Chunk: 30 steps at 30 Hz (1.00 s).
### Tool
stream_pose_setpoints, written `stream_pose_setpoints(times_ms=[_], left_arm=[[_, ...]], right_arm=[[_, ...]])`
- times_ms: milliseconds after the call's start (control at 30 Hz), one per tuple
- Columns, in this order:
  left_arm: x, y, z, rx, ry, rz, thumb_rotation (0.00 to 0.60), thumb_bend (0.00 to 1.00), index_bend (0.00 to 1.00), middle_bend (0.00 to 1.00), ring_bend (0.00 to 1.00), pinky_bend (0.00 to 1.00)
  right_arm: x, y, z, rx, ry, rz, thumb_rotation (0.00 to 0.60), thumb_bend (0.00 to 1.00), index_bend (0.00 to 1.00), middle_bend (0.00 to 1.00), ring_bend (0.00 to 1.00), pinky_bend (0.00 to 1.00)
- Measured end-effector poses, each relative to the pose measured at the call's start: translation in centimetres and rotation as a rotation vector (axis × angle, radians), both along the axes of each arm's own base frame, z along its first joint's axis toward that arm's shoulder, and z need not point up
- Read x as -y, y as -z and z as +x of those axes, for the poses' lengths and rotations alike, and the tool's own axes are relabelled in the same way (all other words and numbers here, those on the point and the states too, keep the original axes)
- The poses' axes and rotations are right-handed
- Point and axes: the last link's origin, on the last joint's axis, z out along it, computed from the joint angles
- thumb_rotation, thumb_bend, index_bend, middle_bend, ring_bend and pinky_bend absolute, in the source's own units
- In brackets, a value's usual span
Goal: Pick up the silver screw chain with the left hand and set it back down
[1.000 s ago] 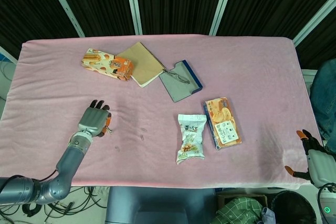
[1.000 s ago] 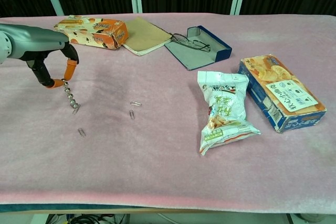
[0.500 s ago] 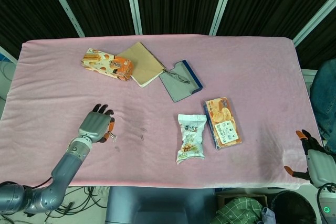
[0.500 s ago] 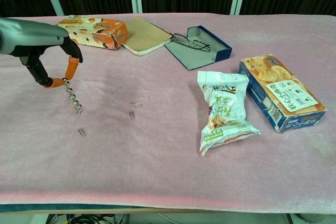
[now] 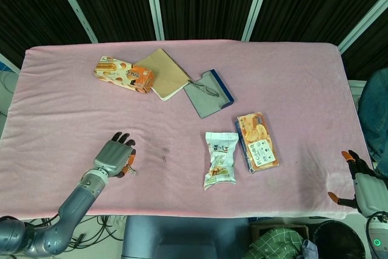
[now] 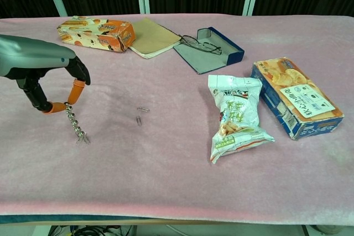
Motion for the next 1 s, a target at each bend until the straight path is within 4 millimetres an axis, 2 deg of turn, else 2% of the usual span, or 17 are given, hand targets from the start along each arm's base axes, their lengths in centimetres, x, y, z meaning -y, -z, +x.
stream_pose_setpoints(times_ms=[300,600,800,1000], left_arm=[[0.4,1.2,0.1,-0.024,0.034,-0.008,0.6,0.49,0.57,0.19,0.0,0.0],[0.4,1.4,0.4,-0.028,0.052,0.008,0.6,0.49,0.57,0.19,0.0,0.0],[0.1,1.1,1.4,-0.006,0.081,0.044,0.6,0.49,0.57,0.19,0.0,0.0],[-0.6,1.7,2.8,0.023,0.082,0.045,0.6,0.49,0.57,0.19,0.0,0.0]], right_arm=[[0.0,-0.1,0.0,0.002,0.001,-0.004,0.6,0.09,0.0,0.0,0.06,0.18],[0.0,-0.1,0.0,0.004,0.001,-0.003,0.6,0.09,0.0,0.0,0.06,0.18],[0.0,0.0,0.0,0.006,0.003,-0.003,0.6,0.09,0.0,0.0,0.06,0.18],[0.0,0.0,0.0,0.007,0.004,-0.003,0.6,0.09,0.0,0.0,0.06,0.18]])
